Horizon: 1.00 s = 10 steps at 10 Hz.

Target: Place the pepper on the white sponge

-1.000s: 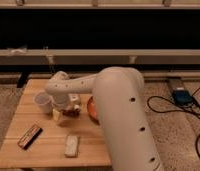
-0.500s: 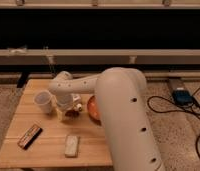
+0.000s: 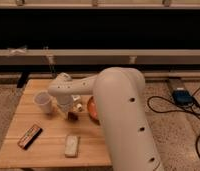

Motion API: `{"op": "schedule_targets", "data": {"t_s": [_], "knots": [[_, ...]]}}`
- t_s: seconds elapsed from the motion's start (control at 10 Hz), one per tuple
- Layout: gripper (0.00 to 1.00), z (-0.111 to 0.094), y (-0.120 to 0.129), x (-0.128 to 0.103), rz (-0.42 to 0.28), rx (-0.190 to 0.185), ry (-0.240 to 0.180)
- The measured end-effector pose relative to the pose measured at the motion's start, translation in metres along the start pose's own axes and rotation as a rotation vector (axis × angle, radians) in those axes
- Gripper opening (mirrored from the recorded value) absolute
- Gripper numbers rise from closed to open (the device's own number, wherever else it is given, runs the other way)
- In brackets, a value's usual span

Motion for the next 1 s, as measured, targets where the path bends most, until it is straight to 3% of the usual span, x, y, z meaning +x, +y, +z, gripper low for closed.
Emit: {"op": "schedule_targets", "data": {"t_s": [0.3,0.5,1.0], "knots": [[0.0,-0.023,-0.002,-0.019,0.015,-0.001,0.026],[0.0,-0.043,-0.014,-0.05,0.004,0.0,0.055],[0.0,-0.057,-0.084,-0.104,-0.065,-0.001,0.09]]}}
